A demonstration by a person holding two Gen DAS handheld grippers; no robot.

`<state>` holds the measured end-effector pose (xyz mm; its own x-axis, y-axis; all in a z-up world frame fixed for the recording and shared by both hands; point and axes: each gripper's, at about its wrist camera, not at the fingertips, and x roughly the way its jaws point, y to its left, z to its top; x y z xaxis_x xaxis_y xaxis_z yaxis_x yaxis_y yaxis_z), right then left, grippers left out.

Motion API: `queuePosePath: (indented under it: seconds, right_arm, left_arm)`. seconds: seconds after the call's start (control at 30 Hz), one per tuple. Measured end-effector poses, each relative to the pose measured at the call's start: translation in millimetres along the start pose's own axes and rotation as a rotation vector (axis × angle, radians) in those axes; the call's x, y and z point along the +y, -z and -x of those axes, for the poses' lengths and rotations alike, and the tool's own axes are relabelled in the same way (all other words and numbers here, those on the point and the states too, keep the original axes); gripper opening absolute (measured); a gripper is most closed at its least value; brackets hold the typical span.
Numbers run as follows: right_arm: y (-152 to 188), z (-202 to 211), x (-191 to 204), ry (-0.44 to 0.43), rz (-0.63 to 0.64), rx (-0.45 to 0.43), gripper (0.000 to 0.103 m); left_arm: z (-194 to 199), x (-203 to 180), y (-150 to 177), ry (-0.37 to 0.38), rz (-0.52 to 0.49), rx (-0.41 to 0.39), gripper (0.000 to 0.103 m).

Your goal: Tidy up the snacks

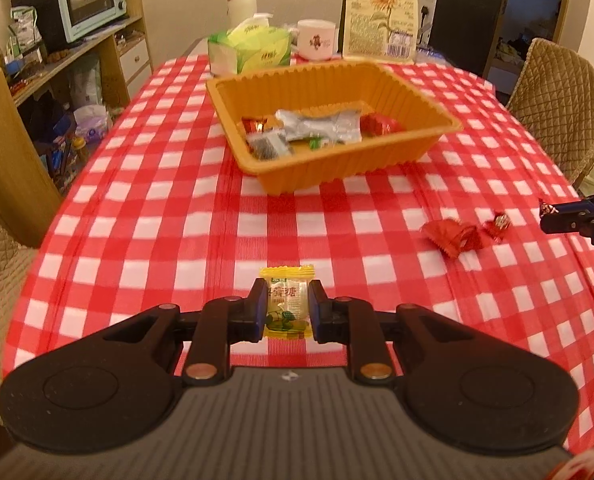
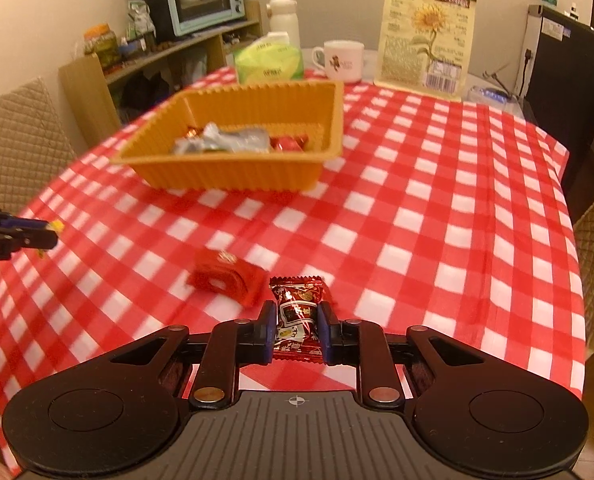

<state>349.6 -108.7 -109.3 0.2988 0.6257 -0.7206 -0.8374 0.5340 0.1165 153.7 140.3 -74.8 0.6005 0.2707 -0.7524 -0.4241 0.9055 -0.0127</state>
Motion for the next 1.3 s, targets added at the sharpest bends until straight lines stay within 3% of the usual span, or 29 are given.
queuePosePath:
  seconds: [0.27, 0.63, 1.03, 1.3]
  right_arm:
    - [-32, 3, 15, -0.078, -0.063, -0.041, 0.022]
    - [-100, -31, 34, -0.143, -0.106, -0.090, 0.022]
    - [-161, -81, 19, -0.104, -0.224, -0.110, 0.022]
    - [-184, -110, -1, -0.059, -0.293, -0.103, 0.022]
  left_arm:
    - [6, 8, -33, 0.016, -0.028, -0.058, 0.019]
    - [-19, 6, -99, 0.059, -0.089, -0.134, 0.019]
    - [-81, 1, -170, 0.136, -0.121, -0.131, 0.019]
    - [-130, -5, -206, 0.167, -0.132, -0.092, 0.019]
